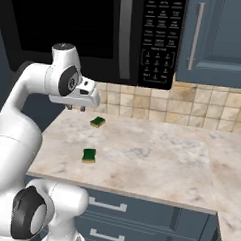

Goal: Place the sponge inside the microwave to prepare for sanitizing.

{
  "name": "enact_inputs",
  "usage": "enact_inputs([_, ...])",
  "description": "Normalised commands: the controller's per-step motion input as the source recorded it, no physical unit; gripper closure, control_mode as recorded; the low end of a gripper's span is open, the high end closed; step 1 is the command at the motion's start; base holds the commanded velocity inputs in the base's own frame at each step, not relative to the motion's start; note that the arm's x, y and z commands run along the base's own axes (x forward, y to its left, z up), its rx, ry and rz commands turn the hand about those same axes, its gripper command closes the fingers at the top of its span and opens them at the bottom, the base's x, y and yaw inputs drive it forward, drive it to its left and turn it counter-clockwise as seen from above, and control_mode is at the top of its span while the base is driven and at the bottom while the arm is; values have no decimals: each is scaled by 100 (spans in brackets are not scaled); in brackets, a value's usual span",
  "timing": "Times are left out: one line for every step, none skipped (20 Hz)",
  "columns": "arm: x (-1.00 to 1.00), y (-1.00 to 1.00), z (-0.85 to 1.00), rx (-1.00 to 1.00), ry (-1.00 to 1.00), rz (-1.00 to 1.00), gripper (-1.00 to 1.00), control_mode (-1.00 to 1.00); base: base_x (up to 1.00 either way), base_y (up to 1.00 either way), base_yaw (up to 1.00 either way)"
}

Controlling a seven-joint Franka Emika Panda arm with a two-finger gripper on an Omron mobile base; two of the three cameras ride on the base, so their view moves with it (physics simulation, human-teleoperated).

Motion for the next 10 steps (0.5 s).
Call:
enact_inputs([-3,0,0,0,0,0,-100,-100,0,0,0])
enact_inputs([-14,0,0,0,0,0,-100,-100,0,0,0])
enact_inputs([-16,-1,0,0,0,0,-100,-100,0,0,0])
enact_inputs([-29,0,0,0,0,0,-100,-100,0,0,0])
enact_inputs([-36,0,0,0,0,0,-100,-100,0,0,0])
enact_inputs([-55,-1,6,0,-3,0,-100,-100,0,0,0])
enact_inputs([-60,-1,12,0,-8,0,-100,-100,0,0,0])
enact_inputs([-45,-1,17,0,-8,0,-100,-100,0,0,0])
enact_inputs([-48,-15,19,0,-11,0,-100,-100,0,0,0])
enact_inputs([-49,-21,26,0,-11,0,-100,-100,0,0,0])
